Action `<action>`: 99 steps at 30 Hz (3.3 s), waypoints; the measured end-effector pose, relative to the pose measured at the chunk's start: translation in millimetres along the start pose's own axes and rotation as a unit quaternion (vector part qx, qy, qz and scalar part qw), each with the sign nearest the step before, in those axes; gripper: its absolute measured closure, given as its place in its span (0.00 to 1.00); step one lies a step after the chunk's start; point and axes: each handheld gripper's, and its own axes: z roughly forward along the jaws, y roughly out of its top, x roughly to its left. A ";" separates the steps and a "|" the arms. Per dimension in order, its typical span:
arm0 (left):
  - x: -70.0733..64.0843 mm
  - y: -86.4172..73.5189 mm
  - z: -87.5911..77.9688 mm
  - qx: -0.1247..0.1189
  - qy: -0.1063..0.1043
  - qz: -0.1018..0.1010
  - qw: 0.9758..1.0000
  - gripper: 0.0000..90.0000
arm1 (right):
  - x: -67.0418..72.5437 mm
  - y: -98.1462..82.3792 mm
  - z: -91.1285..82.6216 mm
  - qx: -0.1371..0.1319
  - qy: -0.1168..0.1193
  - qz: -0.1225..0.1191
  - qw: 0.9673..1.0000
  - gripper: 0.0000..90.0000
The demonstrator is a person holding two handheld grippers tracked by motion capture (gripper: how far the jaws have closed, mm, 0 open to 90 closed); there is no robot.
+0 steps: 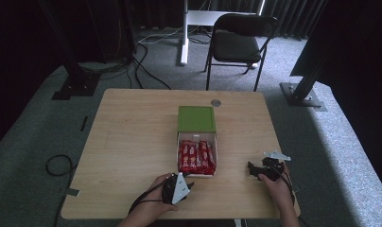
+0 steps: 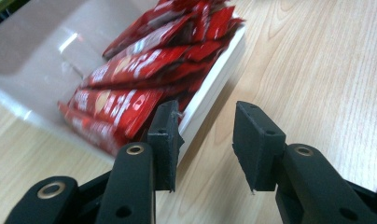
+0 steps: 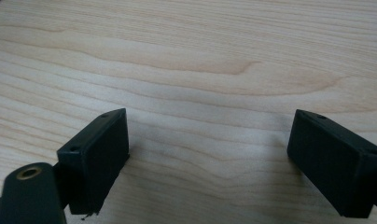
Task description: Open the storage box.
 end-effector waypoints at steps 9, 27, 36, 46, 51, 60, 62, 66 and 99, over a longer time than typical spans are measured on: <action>10.7 -26.8 -11.3 0.023 -0.005 -0.052 0.998 0.69 | 0.0 0.0 0.0 0.000 0.000 0.000 1.000 0.14; 49.7 -61.4 -25.7 0.048 0.016 -0.149 0.988 0.51 | 0.0 0.0 0.0 0.000 0.000 0.000 1.000 0.13; 69.7 -77.1 -31.5 0.060 0.044 -0.209 0.975 0.27 | 0.0 0.0 0.0 0.000 0.000 0.000 1.000 0.14; 91.4 -97.6 -37.5 0.070 0.102 -0.276 0.953 0.12 | -0.2 -0.1 0.1 -0.001 0.000 -0.002 1.000 0.14; 98.2 -108.0 -41.0 0.080 0.119 -0.281 0.949 0.11 | -0.2 -0.1 0.1 -0.001 0.000 -0.002 1.000 0.13; 106.6 -122.6 -45.5 0.093 0.145 -0.292 0.941 0.07 | -0.2 -0.1 0.1 -0.001 0.000 -0.002 1.000 0.13; 109.0 -125.0 -46.5 0.093 0.149 -0.301 0.937 0.05 | -0.2 -0.1 0.1 0.000 0.000 -0.002 1.000 0.13; 114.7 -129.8 -48.6 0.098 0.161 -0.320 0.928 0.05 | -0.2 -0.1 0.1 0.000 0.000 -0.002 1.000 0.14; 137.7 -155.1 -50.3 0.155 0.209 -0.404 0.877 0.04 | -0.3 0.0 0.0 0.001 0.000 -0.002 1.000 0.13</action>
